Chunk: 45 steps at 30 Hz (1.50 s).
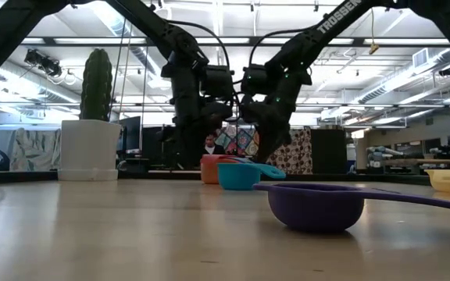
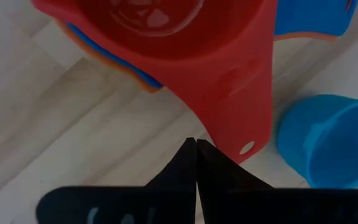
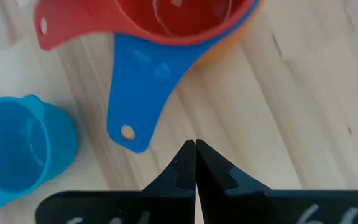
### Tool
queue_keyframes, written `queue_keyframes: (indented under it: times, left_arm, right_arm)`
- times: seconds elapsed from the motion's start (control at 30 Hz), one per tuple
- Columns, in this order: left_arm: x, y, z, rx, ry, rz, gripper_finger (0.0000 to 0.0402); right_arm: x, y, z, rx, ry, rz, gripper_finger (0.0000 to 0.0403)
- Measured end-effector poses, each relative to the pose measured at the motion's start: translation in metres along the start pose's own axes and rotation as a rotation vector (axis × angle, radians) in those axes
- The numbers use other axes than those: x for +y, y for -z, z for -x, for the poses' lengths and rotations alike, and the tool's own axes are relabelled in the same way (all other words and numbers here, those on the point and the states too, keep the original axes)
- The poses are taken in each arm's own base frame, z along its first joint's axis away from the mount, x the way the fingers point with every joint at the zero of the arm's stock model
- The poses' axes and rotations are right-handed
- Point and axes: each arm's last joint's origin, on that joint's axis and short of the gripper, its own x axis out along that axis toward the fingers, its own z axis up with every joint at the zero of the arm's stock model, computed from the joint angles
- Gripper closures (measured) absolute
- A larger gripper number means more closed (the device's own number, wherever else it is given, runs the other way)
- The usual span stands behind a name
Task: Nest measuring cups in basket
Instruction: Stack the red measuring cup on top of the blue measuring cup
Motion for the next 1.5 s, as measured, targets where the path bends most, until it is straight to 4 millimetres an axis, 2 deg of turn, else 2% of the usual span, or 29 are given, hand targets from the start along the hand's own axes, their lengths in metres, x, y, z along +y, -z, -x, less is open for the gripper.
queue_keyframes:
  times: [0.6,0.8,0.93,1.3,1.5]
  left_arm:
    - [-0.005,-0.004,0.0,-0.026,0.066,-0.016,0.0399]
    - [-0.005,-0.003,0.0,-0.026,0.067,-0.02,0.0398]
    - [-0.006,-0.003,0.0,-0.027,0.069,-0.023,0.0397]
    - [-0.008,-0.004,0.0,-0.03,0.092,-0.027,0.0396]
    - [-0.008,-0.005,0.0,-0.037,0.098,-0.029,0.0396]
  right_arm:
    - [0.002,-0.006,0.0,-0.058,-0.038,0.064,0.0397]
    - [-0.005,-0.007,0.001,-0.064,0.092,0.08,0.0398]
    - [-0.009,-0.002,-0.001,-0.061,0.011,0.07,0.0398]
    - [-0.013,-0.006,0.003,-0.083,0.053,0.113,0.0398]
    - [-0.012,-0.001,-0.005,-0.096,-0.017,0.115,0.0399]
